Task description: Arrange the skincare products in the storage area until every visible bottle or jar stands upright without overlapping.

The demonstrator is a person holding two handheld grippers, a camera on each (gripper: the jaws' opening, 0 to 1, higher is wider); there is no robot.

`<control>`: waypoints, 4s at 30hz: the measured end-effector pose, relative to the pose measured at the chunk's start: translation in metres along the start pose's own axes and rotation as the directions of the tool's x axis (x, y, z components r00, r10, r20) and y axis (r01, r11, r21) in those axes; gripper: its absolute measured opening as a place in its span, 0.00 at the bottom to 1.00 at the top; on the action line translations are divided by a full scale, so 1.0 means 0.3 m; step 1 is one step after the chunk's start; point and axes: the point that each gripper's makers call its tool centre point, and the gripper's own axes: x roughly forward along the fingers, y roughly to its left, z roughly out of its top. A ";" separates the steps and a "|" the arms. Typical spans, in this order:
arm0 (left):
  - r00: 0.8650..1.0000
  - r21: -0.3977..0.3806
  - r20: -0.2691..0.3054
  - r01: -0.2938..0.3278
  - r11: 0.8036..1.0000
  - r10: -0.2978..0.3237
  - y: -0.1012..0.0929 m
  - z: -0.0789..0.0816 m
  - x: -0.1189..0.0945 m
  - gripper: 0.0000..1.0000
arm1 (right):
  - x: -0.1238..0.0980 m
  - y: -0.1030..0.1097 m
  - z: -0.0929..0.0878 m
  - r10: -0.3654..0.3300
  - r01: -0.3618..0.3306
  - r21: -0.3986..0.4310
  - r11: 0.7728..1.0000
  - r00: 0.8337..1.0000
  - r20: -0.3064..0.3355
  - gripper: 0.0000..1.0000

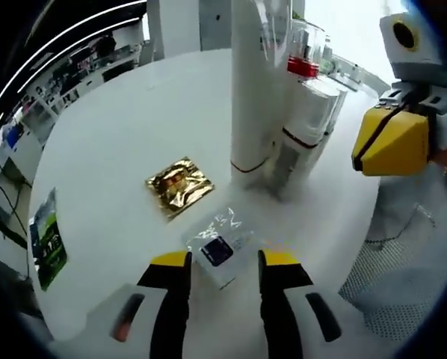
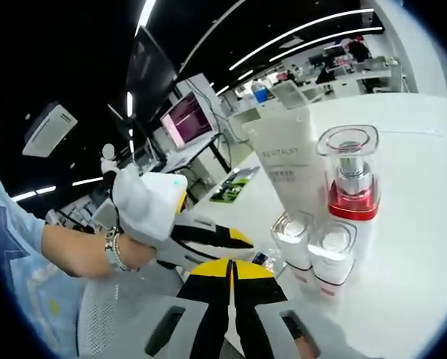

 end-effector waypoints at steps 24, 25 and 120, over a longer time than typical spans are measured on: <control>0.938 -0.421 0.079 -0.275 0.864 0.337 0.603 -0.034 -0.208 0.59 | 0.026 0.019 -0.039 -0.009 -0.001 -0.151 0.988 0.998 -0.063 0.00; 0.936 -0.435 0.081 -0.276 0.857 0.342 0.620 -0.046 -0.217 0.58 | 0.029 0.023 -0.039 -0.009 -0.002 -0.175 0.985 0.998 -0.063 0.00; 0.542 -0.280 0.840 0.456 0.845 -0.014 0.499 0.140 -0.875 0.00 | 0.275 0.489 0.470 0.431 -0.393 -0.181 0.902 0.851 0.300 0.00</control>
